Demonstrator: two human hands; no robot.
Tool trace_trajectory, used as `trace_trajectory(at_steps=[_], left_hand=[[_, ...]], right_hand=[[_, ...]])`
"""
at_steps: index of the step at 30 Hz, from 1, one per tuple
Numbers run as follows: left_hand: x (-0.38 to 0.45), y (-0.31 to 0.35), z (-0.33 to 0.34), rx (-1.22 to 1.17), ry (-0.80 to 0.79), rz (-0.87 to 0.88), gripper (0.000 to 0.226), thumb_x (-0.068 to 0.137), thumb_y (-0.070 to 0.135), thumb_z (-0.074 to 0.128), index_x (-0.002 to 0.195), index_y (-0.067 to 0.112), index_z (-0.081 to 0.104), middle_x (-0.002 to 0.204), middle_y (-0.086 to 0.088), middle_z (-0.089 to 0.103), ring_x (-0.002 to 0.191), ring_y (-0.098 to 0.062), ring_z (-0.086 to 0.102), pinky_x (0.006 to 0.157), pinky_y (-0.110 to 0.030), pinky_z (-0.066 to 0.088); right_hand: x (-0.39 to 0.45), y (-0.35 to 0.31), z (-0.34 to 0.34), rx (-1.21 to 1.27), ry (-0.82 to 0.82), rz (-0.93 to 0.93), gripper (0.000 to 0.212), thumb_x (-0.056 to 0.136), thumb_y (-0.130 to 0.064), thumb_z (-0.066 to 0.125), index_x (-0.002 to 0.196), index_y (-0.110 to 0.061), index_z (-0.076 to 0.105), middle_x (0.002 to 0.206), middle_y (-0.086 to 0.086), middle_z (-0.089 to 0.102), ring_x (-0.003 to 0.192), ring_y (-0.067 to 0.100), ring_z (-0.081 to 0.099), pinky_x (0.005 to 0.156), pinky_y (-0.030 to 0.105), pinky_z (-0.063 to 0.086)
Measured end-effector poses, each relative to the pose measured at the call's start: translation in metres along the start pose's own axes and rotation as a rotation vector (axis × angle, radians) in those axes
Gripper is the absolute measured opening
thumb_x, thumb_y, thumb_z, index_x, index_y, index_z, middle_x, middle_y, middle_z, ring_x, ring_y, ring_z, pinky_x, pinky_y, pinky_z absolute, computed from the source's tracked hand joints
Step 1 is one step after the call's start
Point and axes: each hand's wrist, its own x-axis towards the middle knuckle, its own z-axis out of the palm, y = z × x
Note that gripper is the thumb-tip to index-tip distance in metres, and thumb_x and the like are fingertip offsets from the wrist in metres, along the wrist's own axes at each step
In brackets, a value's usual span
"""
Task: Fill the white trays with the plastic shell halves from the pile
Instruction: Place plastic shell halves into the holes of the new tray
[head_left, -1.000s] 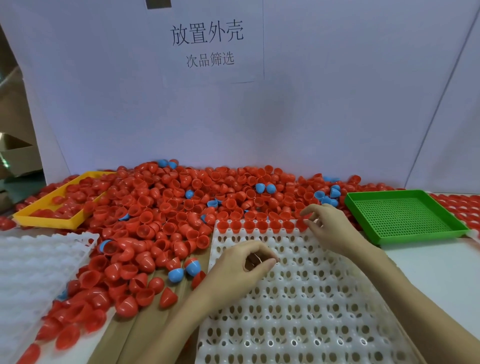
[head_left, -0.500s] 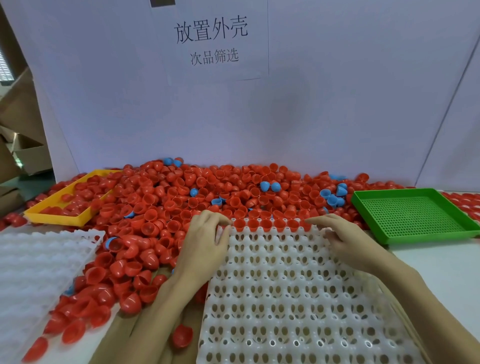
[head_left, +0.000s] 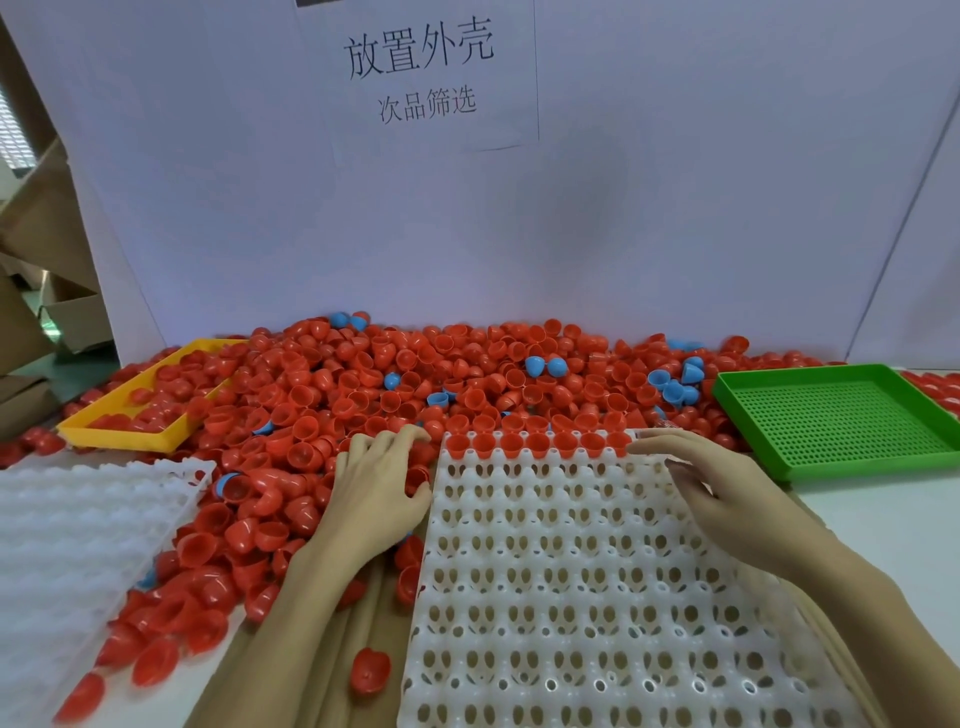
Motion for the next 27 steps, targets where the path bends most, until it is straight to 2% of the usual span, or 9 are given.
trace_trajectory(at_steps=[3,6,8,14,16,19,22,24,27], left_hand=[[0.0,-0.001,0.003,0.029,-0.094,0.05,0.039,0.099,0.027,0.052,0.137,0.036,0.051,0.143,0.017,0.049,0.133,-0.013,0.029,0.109,-0.034,0.021],[0.001,-0.004,0.006,0.088,-0.116,0.071,0.03,0.105,0.038,0.048,0.133,0.035,0.059,0.138,0.017,0.051,0.133,-0.013,0.031,0.107,-0.033,0.021],[0.001,-0.006,0.005,0.075,-0.071,0.079,0.024,0.105,0.041,0.053,0.126,0.037,0.063,0.126,0.016,0.054,0.124,-0.014,0.039,0.103,-0.031,0.024],[0.0,-0.006,-0.006,-0.152,0.105,0.105,0.019,0.096,0.01,0.07,0.102,0.028,0.072,0.103,0.009,0.059,0.097,-0.007,0.054,0.087,-0.021,0.045],[-0.001,-0.004,-0.009,-0.19,0.154,0.106,0.023,0.094,0.006,0.073,0.104,0.027,0.073,0.105,0.009,0.06,0.097,-0.006,0.057,0.081,-0.01,0.039],[-0.003,0.002,-0.016,-0.233,0.248,0.152,0.032,0.092,-0.002,0.073,0.114,0.022,0.075,0.115,0.009,0.063,0.106,-0.007,0.061,0.087,-0.005,0.039],[-0.009,0.019,-0.025,-0.391,0.315,0.252,0.034,0.092,-0.001,0.074,0.115,0.024,0.076,0.122,0.012,0.065,0.114,0.0,0.061,0.096,-0.004,0.042],[-0.016,0.036,-0.028,-0.591,0.255,0.298,0.033,0.093,0.005,0.076,0.114,0.03,0.075,0.123,0.017,0.067,0.121,-0.004,0.063,0.099,-0.012,0.047],[-0.027,0.064,-0.025,-0.898,0.033,0.335,0.026,0.095,0.009,0.075,0.112,0.028,0.071,0.116,0.009,0.071,0.118,-0.016,0.067,0.1,-0.023,0.053]], right_hand=[[-0.001,-0.003,0.0,0.005,0.002,-0.005,0.047,0.107,-0.003,0.045,0.133,-0.036,0.065,0.139,-0.027,0.051,0.118,-0.04,0.029,0.095,-0.01,0.025],[-0.002,-0.008,0.0,0.011,-0.008,0.001,0.045,0.107,-0.003,0.045,0.132,-0.035,0.066,0.139,-0.026,0.051,0.118,-0.039,0.03,0.096,-0.008,0.027],[-0.003,-0.012,-0.001,0.011,-0.015,0.009,0.044,0.108,-0.004,0.045,0.132,-0.034,0.066,0.139,-0.026,0.051,0.117,-0.037,0.031,0.095,-0.007,0.028],[-0.009,-0.025,-0.005,-0.017,-0.042,0.011,0.039,0.109,-0.011,0.046,0.132,-0.037,0.065,0.134,-0.029,0.053,0.12,-0.014,0.048,0.088,-0.006,0.035],[-0.009,-0.029,-0.006,-0.017,-0.043,0.003,0.039,0.109,-0.011,0.046,0.13,-0.037,0.066,0.132,-0.029,0.055,0.12,-0.014,0.049,0.091,-0.004,0.035],[-0.01,-0.034,-0.005,-0.01,-0.053,0.002,0.039,0.109,-0.01,0.046,0.129,-0.036,0.067,0.133,-0.028,0.057,0.129,-0.008,0.047,0.103,0.006,0.036],[-0.011,-0.036,-0.005,0.003,-0.059,0.003,0.038,0.109,-0.011,0.047,0.13,-0.036,0.066,0.132,-0.03,0.057,0.123,-0.012,0.05,0.095,-0.001,0.037],[-0.011,-0.039,-0.004,0.048,-0.057,-0.009,0.037,0.108,-0.014,0.051,0.133,-0.038,0.063,0.131,-0.035,0.054,0.121,-0.016,0.052,0.096,-0.002,0.04],[-0.012,-0.042,0.001,0.206,-0.066,-0.043,0.048,0.102,-0.024,0.065,0.145,-0.042,0.051,0.138,-0.026,0.059,0.13,-0.01,0.054,0.112,0.019,0.045]])
